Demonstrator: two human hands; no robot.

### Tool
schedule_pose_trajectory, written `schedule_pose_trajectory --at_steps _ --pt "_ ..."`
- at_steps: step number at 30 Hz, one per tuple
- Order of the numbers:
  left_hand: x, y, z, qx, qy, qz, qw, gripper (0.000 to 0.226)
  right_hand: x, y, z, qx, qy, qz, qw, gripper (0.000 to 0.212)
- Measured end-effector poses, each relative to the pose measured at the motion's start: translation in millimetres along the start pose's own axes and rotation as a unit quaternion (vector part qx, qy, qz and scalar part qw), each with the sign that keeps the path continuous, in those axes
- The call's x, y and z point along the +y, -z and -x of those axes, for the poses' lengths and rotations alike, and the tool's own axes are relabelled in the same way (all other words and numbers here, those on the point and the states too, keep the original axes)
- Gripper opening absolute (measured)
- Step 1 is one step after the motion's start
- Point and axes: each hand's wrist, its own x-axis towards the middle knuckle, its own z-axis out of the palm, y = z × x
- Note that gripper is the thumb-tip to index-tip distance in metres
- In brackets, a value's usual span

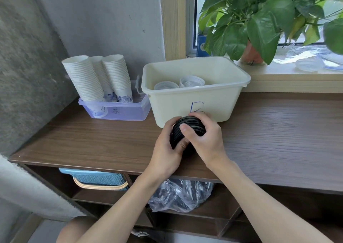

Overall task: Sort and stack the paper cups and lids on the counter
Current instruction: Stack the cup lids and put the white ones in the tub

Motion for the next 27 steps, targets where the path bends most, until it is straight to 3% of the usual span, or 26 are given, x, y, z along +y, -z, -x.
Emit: schedule_pose_trajectory --at_steps 8,14,20,27 --pt "3.3 -1.7 1.5 0.01 0.031 0.007 0.999 0.039 6.8 -0.8 -1.3 0.013 -0.046 -0.041 0.998 0.04" --pt "4.6 -3.4 2.8 0.01 0.04 0.011 0.999 0.037 6.9 -0.8 -0.7 0.03 -0.053 -0.049 0.997 0.045" --pt "2.9 -3.8 -0.4 -0.017 0.07 0.004 0.997 0.045 8.2 -0.4 -5.5 0.069 -0.069 -0.118 0.988 0.017" --pt "1.9 -4.9 -0.8 0.021 0.052 -0.033 0.998 0.053 7.7 -1.1 -2.1 0.003 -0.028 -0.079 0.996 0.043"
